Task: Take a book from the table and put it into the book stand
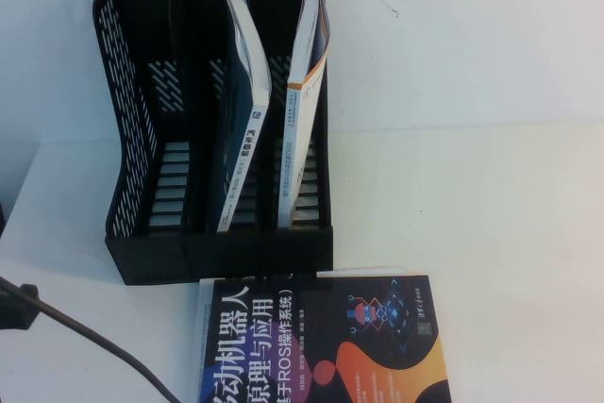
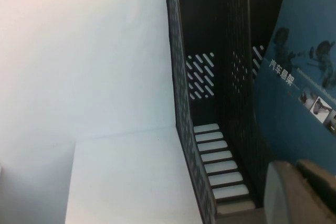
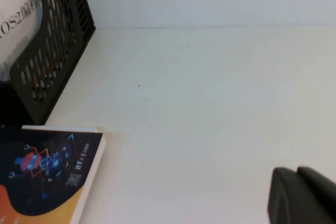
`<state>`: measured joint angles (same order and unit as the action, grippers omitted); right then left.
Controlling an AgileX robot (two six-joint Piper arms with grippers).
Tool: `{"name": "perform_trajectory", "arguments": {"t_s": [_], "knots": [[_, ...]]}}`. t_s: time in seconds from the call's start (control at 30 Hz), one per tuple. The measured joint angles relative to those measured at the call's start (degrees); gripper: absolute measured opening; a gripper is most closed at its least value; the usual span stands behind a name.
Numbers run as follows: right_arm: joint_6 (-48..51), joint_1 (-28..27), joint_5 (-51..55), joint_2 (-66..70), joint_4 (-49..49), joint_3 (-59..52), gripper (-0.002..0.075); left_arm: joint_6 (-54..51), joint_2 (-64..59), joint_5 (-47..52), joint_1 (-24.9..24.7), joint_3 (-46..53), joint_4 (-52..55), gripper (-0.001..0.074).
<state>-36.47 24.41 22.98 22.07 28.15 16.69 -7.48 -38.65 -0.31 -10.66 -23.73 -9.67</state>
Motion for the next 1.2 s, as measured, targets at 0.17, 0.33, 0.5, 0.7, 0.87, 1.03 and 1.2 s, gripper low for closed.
{"name": "perform_trajectory", "arguments": {"t_s": [0.17, 0.33, 0.5, 0.7, 0.87, 1.03, 1.2], "knots": [[-0.09, 0.0, 0.0, 0.0, 0.0, 0.0, 0.0003, 0.0, 0.81, 0.82, 0.0, 0.0, 0.0, -0.0003], [-0.09, 0.0, 0.0, 0.0, 0.0, 0.0, 0.0003, 0.11, 8.44, 3.35, 0.88, 0.94, 0.0, -0.0003], [-0.09, 0.0, 0.0, 0.0, 0.0, 0.0, 0.0003, 0.11, 19.75, 3.25, 5.24, 5.5, 0.0, -0.0003], [-0.09, 0.0, 0.0, 0.0, 0.0, 0.0, 0.0003, 0.11, 29.99, 2.98, 11.33, 15.99, 0.0, -0.0003], [-0.09, 0.0, 0.0, 0.0, 0.0, 0.0, 0.0003, 0.24, 35.78, 5.2, 14.36, 24.59, 0.0, -0.0003], [-0.09, 0.0, 0.0, 0.0, 0.0, 0.0, 0.0003, 0.24, 39.09, 17.69, 14.84, 25.15, 0.0, -0.0003], [-0.09, 0.0, 0.0, 0.0, 0.0, 0.0, 0.0003, 0.34, 39.24, 20.33, 14.84, 25.15, 0.06, -0.0003]]}}
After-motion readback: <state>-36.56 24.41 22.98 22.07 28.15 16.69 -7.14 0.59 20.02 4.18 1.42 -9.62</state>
